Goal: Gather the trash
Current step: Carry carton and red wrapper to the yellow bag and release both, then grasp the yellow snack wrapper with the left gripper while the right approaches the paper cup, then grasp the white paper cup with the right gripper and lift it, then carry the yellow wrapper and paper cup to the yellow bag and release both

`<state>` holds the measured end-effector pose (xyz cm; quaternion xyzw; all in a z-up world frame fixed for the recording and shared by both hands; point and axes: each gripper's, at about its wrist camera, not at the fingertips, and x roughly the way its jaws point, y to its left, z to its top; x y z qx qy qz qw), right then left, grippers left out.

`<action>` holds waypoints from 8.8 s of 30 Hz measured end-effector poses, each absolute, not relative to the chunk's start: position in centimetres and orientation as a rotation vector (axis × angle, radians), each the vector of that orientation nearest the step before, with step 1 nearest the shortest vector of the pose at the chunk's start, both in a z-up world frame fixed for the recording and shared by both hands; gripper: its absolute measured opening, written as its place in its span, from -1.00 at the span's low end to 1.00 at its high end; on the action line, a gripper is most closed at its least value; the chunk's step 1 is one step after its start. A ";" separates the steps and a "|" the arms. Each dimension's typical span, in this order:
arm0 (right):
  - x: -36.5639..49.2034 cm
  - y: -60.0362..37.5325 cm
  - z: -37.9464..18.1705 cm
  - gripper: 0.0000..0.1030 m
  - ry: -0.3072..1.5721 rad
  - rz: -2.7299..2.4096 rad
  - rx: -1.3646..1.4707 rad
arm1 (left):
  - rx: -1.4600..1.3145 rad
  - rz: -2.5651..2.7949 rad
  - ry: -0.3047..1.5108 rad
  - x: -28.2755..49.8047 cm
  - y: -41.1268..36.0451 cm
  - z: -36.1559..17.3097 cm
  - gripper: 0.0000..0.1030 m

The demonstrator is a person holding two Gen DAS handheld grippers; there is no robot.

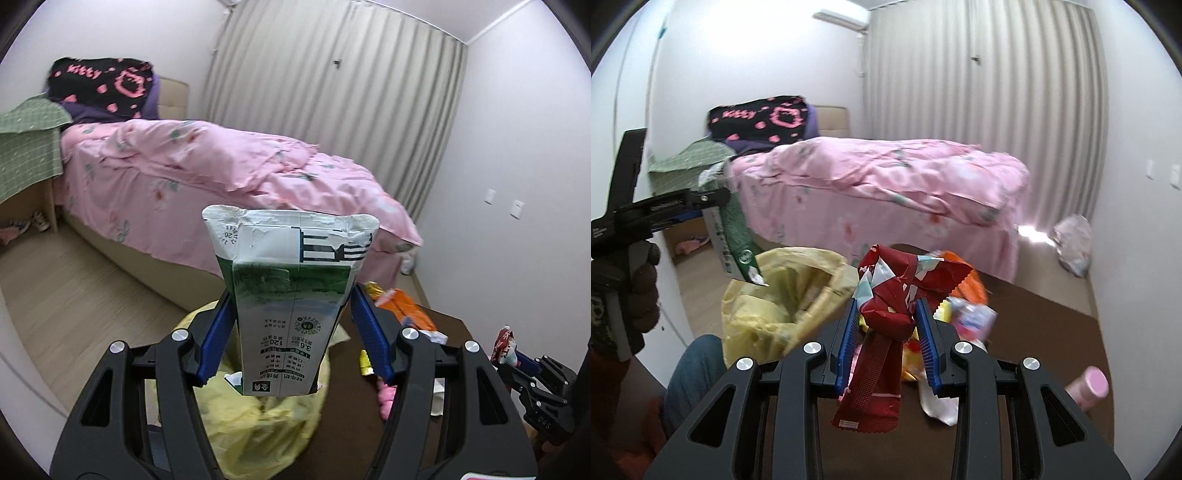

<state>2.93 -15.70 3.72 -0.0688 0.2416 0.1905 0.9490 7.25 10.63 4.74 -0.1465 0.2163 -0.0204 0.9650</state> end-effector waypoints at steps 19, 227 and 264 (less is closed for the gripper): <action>15.9 -4.3 -1.4 -0.41 0.708 0.707 -0.108 | -0.384 0.123 0.596 13.4 14.3 -4.7 0.15; 9.5 -6.9 1.9 -0.29 0.529 0.860 -0.137 | -0.330 0.003 0.497 8.4 14.0 -0.6 -0.79; 16.1 -13.4 -2.1 0.08 0.619 0.595 -0.080 | -0.455 0.012 0.576 12.6 14.3 -4.1 0.15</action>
